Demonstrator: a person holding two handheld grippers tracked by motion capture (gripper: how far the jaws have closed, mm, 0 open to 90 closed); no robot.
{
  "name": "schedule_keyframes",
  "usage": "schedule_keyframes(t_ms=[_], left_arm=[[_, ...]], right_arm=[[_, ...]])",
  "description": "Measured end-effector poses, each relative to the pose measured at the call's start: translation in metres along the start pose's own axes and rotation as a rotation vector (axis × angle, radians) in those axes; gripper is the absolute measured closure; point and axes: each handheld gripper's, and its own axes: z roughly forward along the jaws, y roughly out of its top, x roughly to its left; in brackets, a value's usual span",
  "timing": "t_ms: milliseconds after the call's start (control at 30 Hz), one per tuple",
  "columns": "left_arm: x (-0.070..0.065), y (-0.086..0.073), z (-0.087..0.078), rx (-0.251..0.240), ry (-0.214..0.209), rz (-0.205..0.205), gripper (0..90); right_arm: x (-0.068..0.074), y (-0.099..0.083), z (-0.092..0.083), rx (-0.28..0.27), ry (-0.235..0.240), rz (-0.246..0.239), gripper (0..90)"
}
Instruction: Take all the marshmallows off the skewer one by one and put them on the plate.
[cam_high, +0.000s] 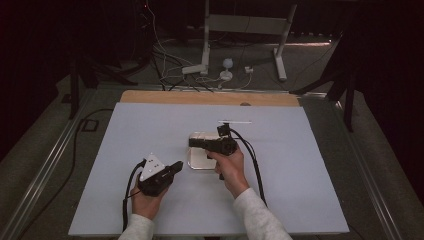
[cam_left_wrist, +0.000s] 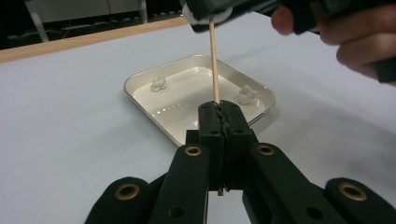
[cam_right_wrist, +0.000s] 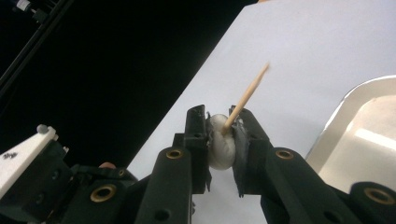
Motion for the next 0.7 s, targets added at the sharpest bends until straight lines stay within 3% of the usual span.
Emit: schedule_keyframes(t_ms=[33,67,100,167,500,533,567,600,633,667,700], left_arm=[[0.001,-0.003,-0.002,-0.014,-0.018,0.000,90.0],[0.002,-0.002,-0.004,-0.032,-0.035,-0.026,90.0],[0.001,0.000,-0.004,-0.031,-0.027,-0.011,90.0],[-0.004,0.001,-0.001,-0.024,-0.033,0.013,90.0],[-0.002,0.001,-0.002,-0.025,-0.032,0.013,90.0],[-0.002,0.001,-0.002,-0.015,-0.029,0.019,90.0],[-0.002,-0.001,-0.002,0.027,-0.001,0.049,90.0],[0.000,-0.006,-0.002,0.052,0.011,0.054,90.0],[0.006,-0.010,-0.005,0.038,0.003,0.002,90.0],[0.011,-0.010,-0.008,0.008,-0.003,-0.045,90.0],[0.015,-0.008,-0.010,-0.022,-0.005,-0.073,90.0]], right_arm=[[-0.003,0.004,-0.008,-0.051,-0.032,0.009,79.1],[-0.009,0.011,-0.015,-0.058,0.005,0.053,79.0],[-0.012,0.014,-0.018,-0.042,-0.001,0.044,78.9],[-0.009,0.016,-0.023,-0.024,-0.052,-0.020,78.9],[-0.013,0.020,-0.026,-0.063,-0.053,0.003,79.0],[-0.013,0.020,-0.027,-0.065,-0.058,0.005,79.1],[-0.012,0.020,-0.028,-0.085,-0.075,0.002,79.7],[-0.014,0.023,-0.036,-0.144,-0.130,0.001,80.2],[-0.020,0.028,-0.049,-0.206,-0.120,0.045,80.5],[-0.024,0.033,-0.061,-0.228,-0.120,0.058,80.4],[-0.025,0.038,-0.069,-0.215,-0.139,0.033,80.2]])
